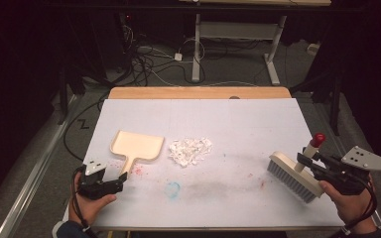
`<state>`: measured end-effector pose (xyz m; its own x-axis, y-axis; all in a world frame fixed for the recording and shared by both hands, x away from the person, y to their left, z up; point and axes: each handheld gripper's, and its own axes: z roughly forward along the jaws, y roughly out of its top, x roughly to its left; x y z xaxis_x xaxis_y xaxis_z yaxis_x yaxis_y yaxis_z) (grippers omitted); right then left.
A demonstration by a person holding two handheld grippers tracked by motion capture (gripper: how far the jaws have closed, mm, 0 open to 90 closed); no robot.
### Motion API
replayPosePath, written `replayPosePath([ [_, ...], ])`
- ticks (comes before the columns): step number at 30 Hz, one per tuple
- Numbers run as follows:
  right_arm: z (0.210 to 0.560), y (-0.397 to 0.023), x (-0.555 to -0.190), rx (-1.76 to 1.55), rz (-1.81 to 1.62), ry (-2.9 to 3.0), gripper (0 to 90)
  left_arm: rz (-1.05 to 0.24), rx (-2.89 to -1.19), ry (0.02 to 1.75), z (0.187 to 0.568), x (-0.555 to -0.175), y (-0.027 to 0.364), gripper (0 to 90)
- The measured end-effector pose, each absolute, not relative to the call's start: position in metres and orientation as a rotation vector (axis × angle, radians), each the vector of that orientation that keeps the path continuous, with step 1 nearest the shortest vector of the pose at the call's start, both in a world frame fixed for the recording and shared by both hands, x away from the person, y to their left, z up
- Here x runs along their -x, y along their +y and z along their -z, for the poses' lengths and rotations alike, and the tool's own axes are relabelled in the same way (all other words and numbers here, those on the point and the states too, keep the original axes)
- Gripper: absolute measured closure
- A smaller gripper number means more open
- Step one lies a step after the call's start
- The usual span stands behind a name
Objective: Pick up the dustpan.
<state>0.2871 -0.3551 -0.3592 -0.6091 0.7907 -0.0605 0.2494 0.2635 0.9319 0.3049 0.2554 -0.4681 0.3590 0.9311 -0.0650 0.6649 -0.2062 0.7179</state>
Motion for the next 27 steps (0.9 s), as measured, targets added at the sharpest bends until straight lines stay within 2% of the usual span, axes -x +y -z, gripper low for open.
replayPosePath([
  [2,0.36,-0.355,-0.287,-0.939,-1.34,2.011,70.5,-0.505,-1.978,1.415,0.475,-0.321,0.249,18.4],
  [6,0.36,-0.354,-0.288,-0.935,-1.343,2.016,70.5,-0.478,-1.973,1.458,0.485,-0.345,0.245,28.1],
  [8,0.36,-0.353,-0.288,-0.934,-1.341,2.02,70.5,-0.521,-1.99,1.477,0.484,-0.352,0.242,34.0],
  [11,0.362,-0.352,-0.29,-0.935,-1.33,2.024,70.5,-0.517,-1.996,1.492,0.482,-0.355,0.241,40.1],
  [13,0.363,-0.353,-0.29,-0.936,-1.325,2.026,70.5,-0.511,-2.013,1.474,0.481,-0.357,0.241,49.0],
  [15,0.364,-0.353,-0.291,-0.942,-1.323,2.029,70.5,-0.509,-2.023,1.465,0.481,-0.357,0.241,61.8],
  [27,0.366,-0.35,-0.292,-0.938,-1.314,2.044,70.4,-0.504,-2.159,1.396,0.46,-0.354,0.25,63.1],
])
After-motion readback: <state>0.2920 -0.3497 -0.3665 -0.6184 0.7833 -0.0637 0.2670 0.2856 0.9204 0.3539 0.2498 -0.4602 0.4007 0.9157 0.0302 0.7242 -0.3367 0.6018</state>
